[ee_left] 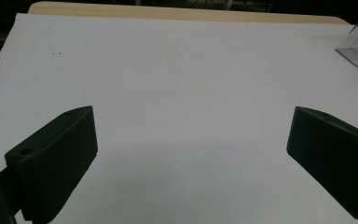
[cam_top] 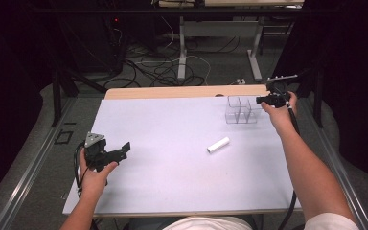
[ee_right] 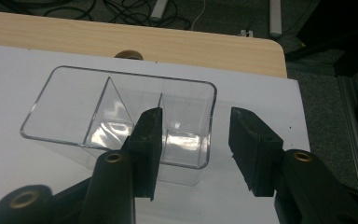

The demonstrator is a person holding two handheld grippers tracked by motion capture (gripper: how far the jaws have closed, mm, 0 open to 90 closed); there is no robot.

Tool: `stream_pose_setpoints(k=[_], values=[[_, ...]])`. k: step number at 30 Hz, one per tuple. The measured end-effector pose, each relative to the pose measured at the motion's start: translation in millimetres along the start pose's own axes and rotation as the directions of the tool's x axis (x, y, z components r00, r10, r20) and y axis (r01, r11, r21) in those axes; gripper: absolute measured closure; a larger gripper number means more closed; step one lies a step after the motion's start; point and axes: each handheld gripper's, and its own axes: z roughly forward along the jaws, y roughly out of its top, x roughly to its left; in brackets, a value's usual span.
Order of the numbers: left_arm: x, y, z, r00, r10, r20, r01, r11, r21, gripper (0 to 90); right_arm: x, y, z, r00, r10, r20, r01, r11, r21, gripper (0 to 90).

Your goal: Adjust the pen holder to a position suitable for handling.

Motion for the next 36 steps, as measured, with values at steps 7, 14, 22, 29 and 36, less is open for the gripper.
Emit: stream_pose_setpoints(k=[7,14,22,29,36], values=[[0.0,-0.9,1.4,1.0000,0.006,-0.003,-0.006,1.0000,0.007,1.8,-4.8,-1.4,10.8,0.9998,0.018,-0.009,-0.018,1.000,0.013,64.4],[0.1,-1.9,1.6,0.9999,0.011,-0.007,-0.010,0.9998,0.015,1.9,-5.7,-3.1,22.0,0.9999,0.011,-0.002,-0.011,0.999,0.033,72.2],[0.8,-2.9,-0.4,0.9999,0.012,-0.010,-0.011,0.9999,0.011,1.9,-5.3,-5.8,36.0,0.9995,0.024,0.019,-0.025,0.998,0.065,72.5],[0.8,-3.9,-2.0,0.9999,0.011,-0.009,-0.011,0.9999,0.013,1.9,-4.0,-7.2,41.4,0.9984,0.034,0.045,-0.038,0.996,0.079,77.3],[2.2,-4.5,-4.0,0.9998,0.009,-0.015,-0.009,0.9999,0.009,1.9,-6.8,-8.8,44.8,0.9972,0.057,0.049,-0.062,0.994,0.095,83.4]])
